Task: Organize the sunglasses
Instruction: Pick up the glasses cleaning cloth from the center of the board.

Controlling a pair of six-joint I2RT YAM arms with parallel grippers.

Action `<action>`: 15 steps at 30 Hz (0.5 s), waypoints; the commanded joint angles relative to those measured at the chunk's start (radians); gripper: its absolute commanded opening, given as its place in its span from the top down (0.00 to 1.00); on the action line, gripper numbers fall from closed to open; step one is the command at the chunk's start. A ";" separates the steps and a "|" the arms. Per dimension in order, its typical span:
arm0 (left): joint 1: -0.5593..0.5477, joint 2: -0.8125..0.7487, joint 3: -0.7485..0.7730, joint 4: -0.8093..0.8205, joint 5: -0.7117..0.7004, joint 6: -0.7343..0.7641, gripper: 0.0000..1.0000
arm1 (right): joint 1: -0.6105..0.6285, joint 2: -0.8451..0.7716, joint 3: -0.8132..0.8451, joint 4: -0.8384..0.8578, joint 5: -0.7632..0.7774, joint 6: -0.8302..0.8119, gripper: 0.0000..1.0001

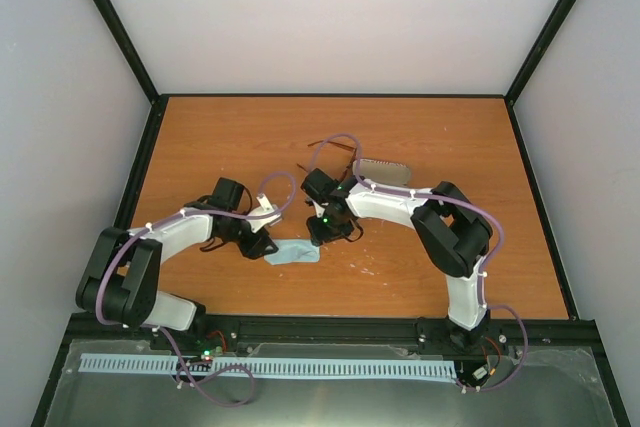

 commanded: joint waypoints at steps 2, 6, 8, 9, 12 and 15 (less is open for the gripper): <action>-0.006 0.002 0.038 0.044 -0.004 -0.018 0.43 | -0.002 0.017 0.021 0.014 -0.022 -0.009 0.51; -0.007 0.021 0.028 0.052 -0.008 -0.022 0.45 | -0.002 0.034 0.021 0.013 -0.038 -0.013 0.57; -0.007 0.033 0.023 0.052 -0.012 -0.022 0.47 | -0.002 0.034 0.018 0.011 -0.048 -0.013 0.60; -0.007 0.041 0.022 0.051 -0.015 -0.024 0.47 | -0.001 0.034 0.016 0.012 -0.052 -0.014 0.61; -0.007 0.065 0.016 0.055 -0.035 -0.027 0.47 | -0.001 0.029 0.006 0.019 -0.053 -0.013 0.60; -0.007 0.088 0.012 0.062 -0.061 -0.027 0.50 | -0.001 0.032 0.003 0.021 -0.059 -0.012 0.62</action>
